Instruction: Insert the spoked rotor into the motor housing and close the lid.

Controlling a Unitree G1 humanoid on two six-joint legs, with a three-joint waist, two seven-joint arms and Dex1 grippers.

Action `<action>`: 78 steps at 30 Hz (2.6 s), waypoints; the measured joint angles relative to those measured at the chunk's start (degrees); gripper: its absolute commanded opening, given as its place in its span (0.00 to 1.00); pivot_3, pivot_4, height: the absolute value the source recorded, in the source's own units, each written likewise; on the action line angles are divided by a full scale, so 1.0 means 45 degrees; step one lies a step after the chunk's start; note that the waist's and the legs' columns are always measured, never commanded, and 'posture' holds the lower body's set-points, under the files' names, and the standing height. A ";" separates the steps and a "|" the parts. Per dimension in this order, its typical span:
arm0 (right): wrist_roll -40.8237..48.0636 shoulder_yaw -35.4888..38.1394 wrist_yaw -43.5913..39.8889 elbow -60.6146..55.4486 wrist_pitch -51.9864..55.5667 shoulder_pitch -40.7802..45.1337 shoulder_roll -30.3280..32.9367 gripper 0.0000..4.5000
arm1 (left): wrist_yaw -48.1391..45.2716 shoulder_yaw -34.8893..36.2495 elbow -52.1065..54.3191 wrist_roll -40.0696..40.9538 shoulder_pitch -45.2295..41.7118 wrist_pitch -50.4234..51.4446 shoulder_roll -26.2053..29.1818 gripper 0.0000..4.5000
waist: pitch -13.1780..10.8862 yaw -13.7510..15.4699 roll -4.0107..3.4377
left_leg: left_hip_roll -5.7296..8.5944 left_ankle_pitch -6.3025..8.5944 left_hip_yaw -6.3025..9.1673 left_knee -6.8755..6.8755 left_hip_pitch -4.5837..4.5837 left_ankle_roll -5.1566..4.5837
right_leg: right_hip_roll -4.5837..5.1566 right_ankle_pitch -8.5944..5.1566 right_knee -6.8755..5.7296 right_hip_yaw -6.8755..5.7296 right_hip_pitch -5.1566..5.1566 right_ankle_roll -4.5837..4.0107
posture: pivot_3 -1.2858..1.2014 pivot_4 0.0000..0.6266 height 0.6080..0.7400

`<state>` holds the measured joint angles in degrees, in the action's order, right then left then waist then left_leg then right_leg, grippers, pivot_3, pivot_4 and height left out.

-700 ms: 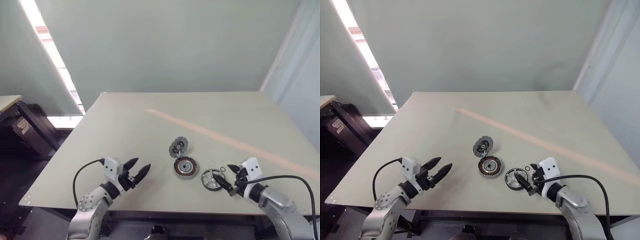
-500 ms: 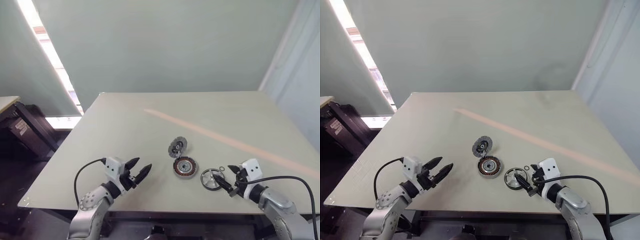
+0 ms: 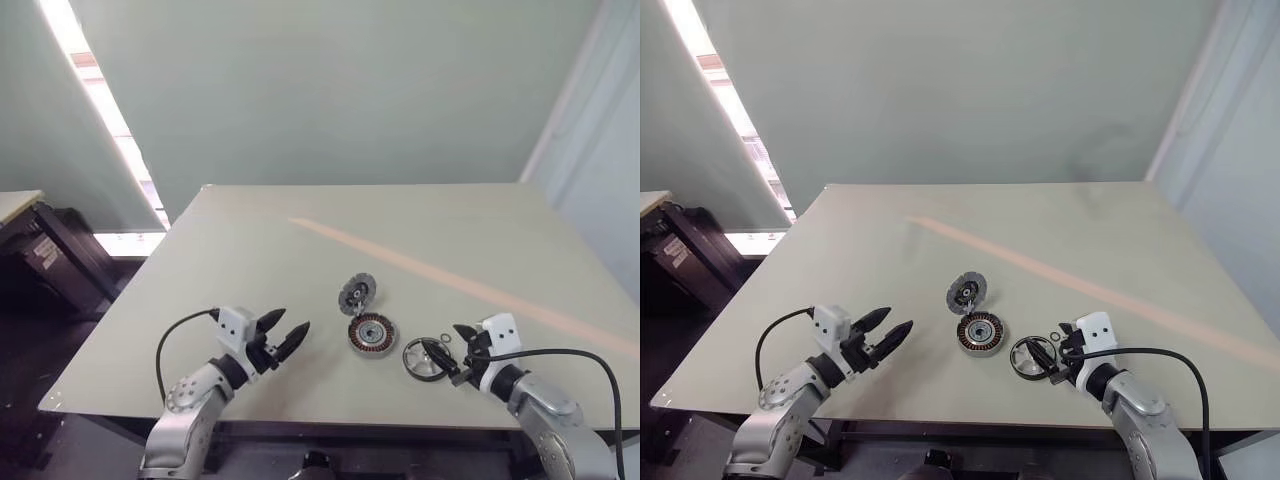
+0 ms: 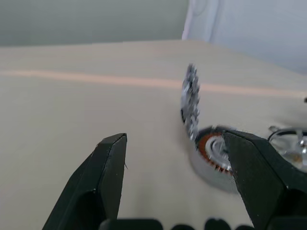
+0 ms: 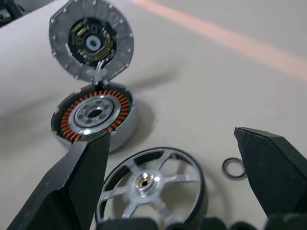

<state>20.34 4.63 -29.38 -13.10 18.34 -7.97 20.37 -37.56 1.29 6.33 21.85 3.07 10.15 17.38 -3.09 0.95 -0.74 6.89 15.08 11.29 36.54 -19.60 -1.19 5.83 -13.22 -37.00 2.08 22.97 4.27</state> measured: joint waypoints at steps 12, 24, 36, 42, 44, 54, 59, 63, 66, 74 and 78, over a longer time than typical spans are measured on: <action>-0.0320 0.0613 0.0546 0.1500 0.0068 0.1394 0.0366 1.00 | -0.0119 -0.0415 -0.0100 -0.0341 -0.0147 -0.0208 -0.0103 0.75 | 0.0001 -0.0014 0.0001 | -0.0002 0.0002 -0.0026 0.0016 0.0000 -0.0008 | -0.0003 0.0021 0.0000 0.0022 0.0003 0.0000 | 0.52 0.00 1.00; -0.2571 -0.0484 0.0647 0.4468 0.0126 0.3265 0.1297 1.00 | -0.0283 -0.0685 -0.0558 -0.0419 -0.0089 -0.0697 -0.0486 0.75 | 0.0003 -0.0013 0.0001 | -0.0003 0.0004 -0.0046 0.0027 -0.0001 -0.0017 | -0.0006 0.0033 0.0001 0.0035 0.0003 -0.0006 | 0.52 0.00 1.00; -0.2810 -0.0988 -0.0189 0.5082 0.0284 0.3656 0.1304 1.00 | -0.0307 -0.0870 -0.0575 -0.0590 -0.0106 -0.0785 -0.0487 0.75 | 0.0003 -0.0015 0.0002 | 0.0000 0.0009 -0.0051 0.0057 -0.0002 -0.0025 | -0.0006 0.0047 0.0001 0.0039 -0.0008 0.0006 | 0.52 0.00 1.00; -0.3070 -0.1198 -0.0270 0.5116 0.0475 0.3617 0.1363 1.00 | -0.0364 -0.1056 -0.0684 -0.0672 -0.0149 -0.0906 -0.0536 0.75 | 0.0004 -0.0016 0.0002 | -0.0006 0.0009 -0.0060 0.0062 -0.0001 -0.0025 | -0.0011 0.0056 0.0001 0.0043 -0.0008 0.0008 | 0.52 0.00 1.00; -0.3106 -0.1257 -0.0328 0.5206 0.0499 0.3611 0.1363 1.00 | -0.0375 -0.1086 -0.0791 -0.0685 -0.0221 -0.0921 -0.0580 0.75 | 0.0003 -0.0016 0.0002 | -0.0005 0.0009 -0.0061 0.0064 -0.0001 -0.0025 | -0.0011 0.0057 0.0001 0.0043 -0.0009 0.0009 | 0.52 0.00 1.00; -0.3279 -0.1280 -0.0338 0.5568 0.0656 0.3762 0.1203 1.00 | -0.0473 -0.1192 -0.1061 -0.0691 -0.0329 -0.1037 -0.0611 0.75 | 0.0005 -0.0039 0.0004 | -0.0008 0.0009 -0.0068 0.0066 0.0000 -0.0026 | -0.0014 0.0061 0.0002 0.0047 -0.0009 0.0011 | 0.52 0.00 1.00; -0.3272 -0.1221 -0.0331 0.5738 0.0740 0.3919 0.0978 1.00 | -0.0535 -0.1192 -0.1082 -0.0691 -0.0340 -0.1120 -0.0610 0.75 | 0.0006 -0.0057 0.0006 | -0.0027 0.0009 -0.0085 0.0069 0.0003 -0.0025 | -0.0023 0.0072 0.0002 0.0047 -0.0008 0.0010 | 0.52 0.00 1.00; -0.3265 -0.1194 -0.0331 0.5776 0.0791 0.3976 0.0747 0.96 | -0.0563 -0.1192 -0.1086 -0.0690 -0.0340 -0.1158 -0.0610 0.76 | 0.0007 -0.0056 0.0006 | -0.0060 0.0010 -0.0112 0.0070 0.0003 -0.0024 | -0.0053 0.0079 0.0005 0.0057 -0.0003 0.0001 | 0.52 0.00 1.00; -0.3244 -0.1230 -0.0381 0.5776 0.0813 0.3986 0.0635 0.80 | -0.0567 -0.1191 -0.1090 -0.0690 -0.0340 -0.1167 -0.0610 0.76 | 0.0007 -0.0054 0.0006 | -0.0098 0.0012 -0.0153 0.0070 0.0003 -0.0023 | -0.0099 0.0093 0.0017 0.0073 0.0000 -0.0019 | 0.52 0.00 1.00; -0.3211 -0.1264 -0.0456 0.5782 0.0833 0.3986 0.0503 0.18 | -0.0578 -0.1191 -0.1091 -0.0689 -0.0340 -0.1198 -0.0611 0.76 | 0.0007 -0.0052 0.0005 | -0.0164 0.0012 -0.0221 0.0085 0.0002 -0.0020 | -0.0181 0.0128 0.0028 0.0097 0.0005 -0.0052 | 0.52 0.00 1.00; -0.3210 -0.1252 -0.0416 0.5783 0.0833 0.3986 0.0428 0.18 | -0.0579 -0.1192 -0.1091 -0.0689 -0.0339 -0.1201 -0.0611 0.76 | 0.0007 -0.0052 0.0005 | -0.0174 0.0012 -0.0224 0.0087 0.0003 -0.0020 | -0.0191 0.0134 0.0028 0.0097 0.0006 -0.0058 | 0.52 0.00 1.00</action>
<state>5.89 -1.00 -31.25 12.92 22.09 9.97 22.30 -40.17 -4.08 1.42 18.75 1.55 4.74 14.63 -3.06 0.71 -0.72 6.11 15.14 10.28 36.93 -19.58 -1.28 4.97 -12.61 -36.88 2.52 23.00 4.01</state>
